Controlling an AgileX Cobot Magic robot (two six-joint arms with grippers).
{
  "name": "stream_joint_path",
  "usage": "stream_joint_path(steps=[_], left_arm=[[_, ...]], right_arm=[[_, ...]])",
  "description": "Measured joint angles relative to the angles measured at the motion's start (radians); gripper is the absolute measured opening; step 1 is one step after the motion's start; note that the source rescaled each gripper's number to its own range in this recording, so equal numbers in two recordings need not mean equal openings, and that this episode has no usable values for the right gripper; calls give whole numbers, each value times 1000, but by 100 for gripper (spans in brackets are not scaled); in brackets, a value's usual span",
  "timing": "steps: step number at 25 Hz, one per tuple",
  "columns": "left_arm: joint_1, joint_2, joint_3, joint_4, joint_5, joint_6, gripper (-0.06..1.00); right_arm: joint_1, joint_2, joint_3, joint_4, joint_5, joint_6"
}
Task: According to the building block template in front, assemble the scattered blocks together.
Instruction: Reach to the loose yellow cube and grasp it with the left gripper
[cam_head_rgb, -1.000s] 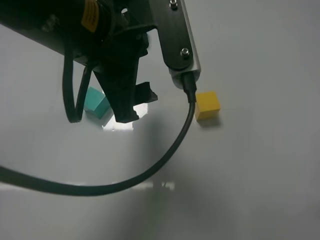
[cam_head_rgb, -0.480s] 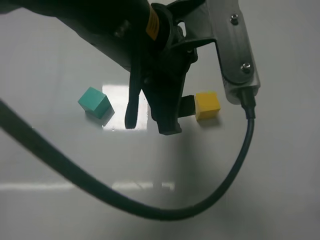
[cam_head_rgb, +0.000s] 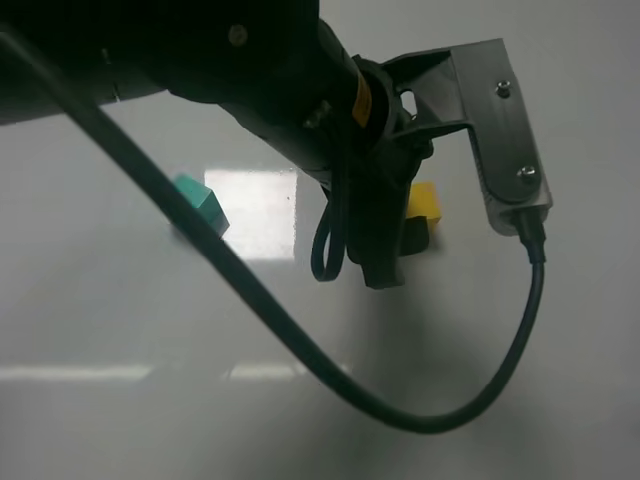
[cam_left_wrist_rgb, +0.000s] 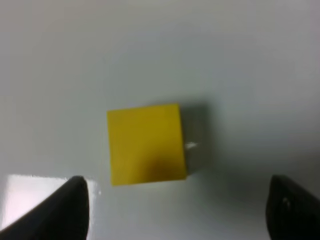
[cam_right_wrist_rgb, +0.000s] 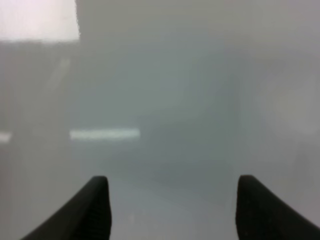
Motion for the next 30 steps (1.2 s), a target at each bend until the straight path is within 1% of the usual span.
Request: stream_joint_path(steps=[18,23,30], left_arm=[[65,52,-10,-2,-88,-22,72],[66,55,-10,-21,-127,-23,72],[73,79,-10,-45,-145,-23,72]], right_arm=[[0,0,0,0,0,0],[0,0,0,0,0,0],[0,0,0,0,0,0]])
